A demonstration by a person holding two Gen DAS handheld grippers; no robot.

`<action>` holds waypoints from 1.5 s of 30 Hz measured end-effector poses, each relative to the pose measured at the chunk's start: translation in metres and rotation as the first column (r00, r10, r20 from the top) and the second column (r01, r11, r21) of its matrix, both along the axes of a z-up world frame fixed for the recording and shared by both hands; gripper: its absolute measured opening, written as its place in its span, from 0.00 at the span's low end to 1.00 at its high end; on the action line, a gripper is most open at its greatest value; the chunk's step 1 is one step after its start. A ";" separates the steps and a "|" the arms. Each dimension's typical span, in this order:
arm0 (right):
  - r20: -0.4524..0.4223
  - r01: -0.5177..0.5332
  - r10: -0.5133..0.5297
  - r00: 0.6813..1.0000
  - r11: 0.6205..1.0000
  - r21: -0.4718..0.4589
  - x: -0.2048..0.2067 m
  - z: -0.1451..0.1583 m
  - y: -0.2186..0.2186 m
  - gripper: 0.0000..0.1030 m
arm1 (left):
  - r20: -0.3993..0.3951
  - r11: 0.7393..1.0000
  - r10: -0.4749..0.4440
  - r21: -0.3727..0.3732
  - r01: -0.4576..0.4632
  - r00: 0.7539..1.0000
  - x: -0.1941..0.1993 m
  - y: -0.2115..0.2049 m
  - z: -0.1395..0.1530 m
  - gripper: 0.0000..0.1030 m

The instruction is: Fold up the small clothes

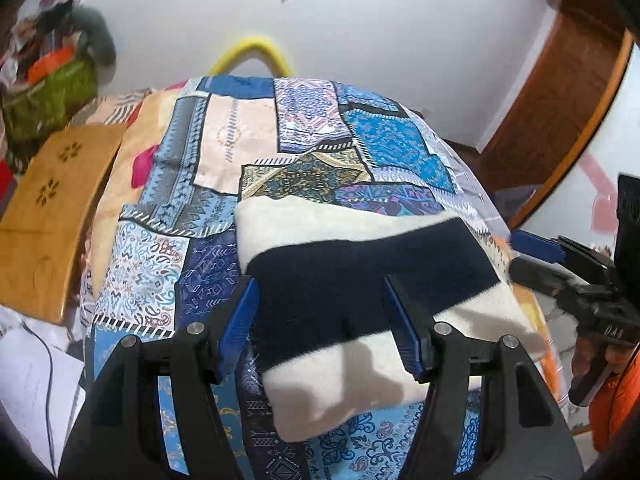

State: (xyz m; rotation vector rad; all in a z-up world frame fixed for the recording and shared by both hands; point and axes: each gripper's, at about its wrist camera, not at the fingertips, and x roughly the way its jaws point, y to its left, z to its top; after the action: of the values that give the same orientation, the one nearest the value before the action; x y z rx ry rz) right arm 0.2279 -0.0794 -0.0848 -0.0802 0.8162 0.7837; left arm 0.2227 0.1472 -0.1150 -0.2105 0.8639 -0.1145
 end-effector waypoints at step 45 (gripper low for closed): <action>0.345 0.075 -0.145 0.927 0.975 0.209 -0.121 0.105 -0.054 0.54 | 0.455 0.973 0.060 0.170 -0.153 0.888 -0.151 -0.052 0.133 0.69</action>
State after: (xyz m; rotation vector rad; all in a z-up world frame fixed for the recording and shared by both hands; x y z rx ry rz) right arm 0.1065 -0.1334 0.0198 -0.0028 0.3914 0.7104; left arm 0.0719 0.0953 0.0183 -0.0349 0.3955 0.0303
